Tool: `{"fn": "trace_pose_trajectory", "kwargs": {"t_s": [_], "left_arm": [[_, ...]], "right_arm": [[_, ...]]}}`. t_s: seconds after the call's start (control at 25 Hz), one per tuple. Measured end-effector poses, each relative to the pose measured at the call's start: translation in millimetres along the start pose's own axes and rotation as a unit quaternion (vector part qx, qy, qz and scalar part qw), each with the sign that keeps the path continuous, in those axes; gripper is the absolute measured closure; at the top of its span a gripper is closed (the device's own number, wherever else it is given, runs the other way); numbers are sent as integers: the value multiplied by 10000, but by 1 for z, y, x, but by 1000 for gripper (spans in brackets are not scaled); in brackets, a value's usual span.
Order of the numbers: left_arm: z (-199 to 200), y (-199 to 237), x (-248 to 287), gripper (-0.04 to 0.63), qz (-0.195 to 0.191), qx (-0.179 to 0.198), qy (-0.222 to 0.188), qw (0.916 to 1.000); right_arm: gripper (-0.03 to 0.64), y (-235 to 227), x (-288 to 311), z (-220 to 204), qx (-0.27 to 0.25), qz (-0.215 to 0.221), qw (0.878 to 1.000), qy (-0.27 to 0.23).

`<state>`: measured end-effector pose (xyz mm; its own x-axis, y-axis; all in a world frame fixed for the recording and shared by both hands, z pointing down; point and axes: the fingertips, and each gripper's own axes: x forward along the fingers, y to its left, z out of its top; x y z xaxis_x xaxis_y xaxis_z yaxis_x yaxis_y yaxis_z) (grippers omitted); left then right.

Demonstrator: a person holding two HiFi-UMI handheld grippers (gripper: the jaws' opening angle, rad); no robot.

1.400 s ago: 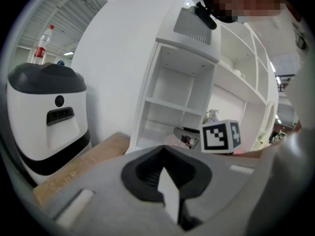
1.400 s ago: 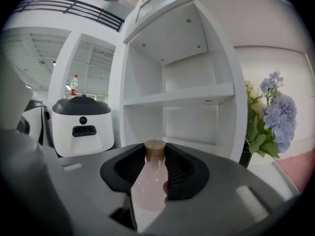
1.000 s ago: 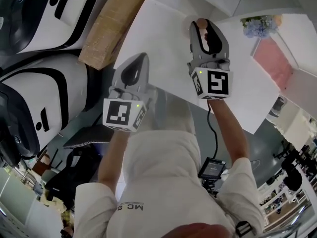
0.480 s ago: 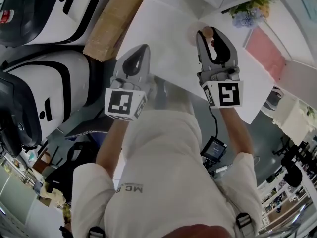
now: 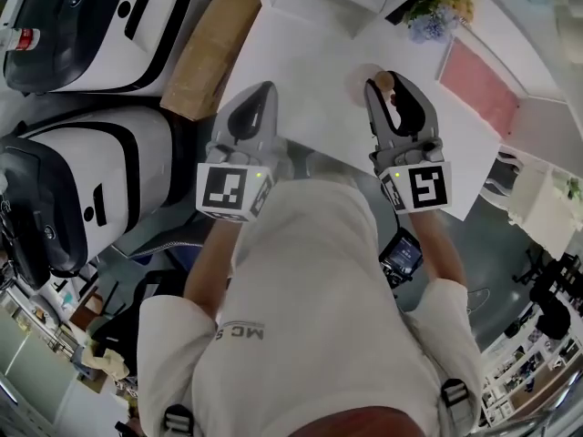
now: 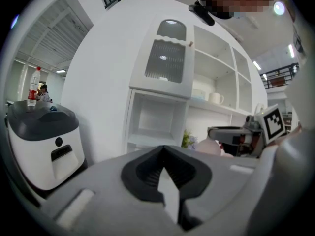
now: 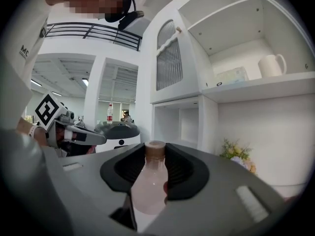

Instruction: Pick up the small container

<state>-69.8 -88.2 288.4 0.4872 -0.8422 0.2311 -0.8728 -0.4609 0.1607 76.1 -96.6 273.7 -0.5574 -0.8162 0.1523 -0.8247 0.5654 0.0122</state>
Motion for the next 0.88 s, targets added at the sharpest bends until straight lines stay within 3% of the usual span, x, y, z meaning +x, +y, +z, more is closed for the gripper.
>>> {"fn": "trace_pose_trajectory", "kwargs": {"t_s": [0.88], "left_arm": [[9,-28,-10,594,-148,89,-40,9998]], "right_arm": [[495,-17,-56,-13,273,-478,9983,175]]}}
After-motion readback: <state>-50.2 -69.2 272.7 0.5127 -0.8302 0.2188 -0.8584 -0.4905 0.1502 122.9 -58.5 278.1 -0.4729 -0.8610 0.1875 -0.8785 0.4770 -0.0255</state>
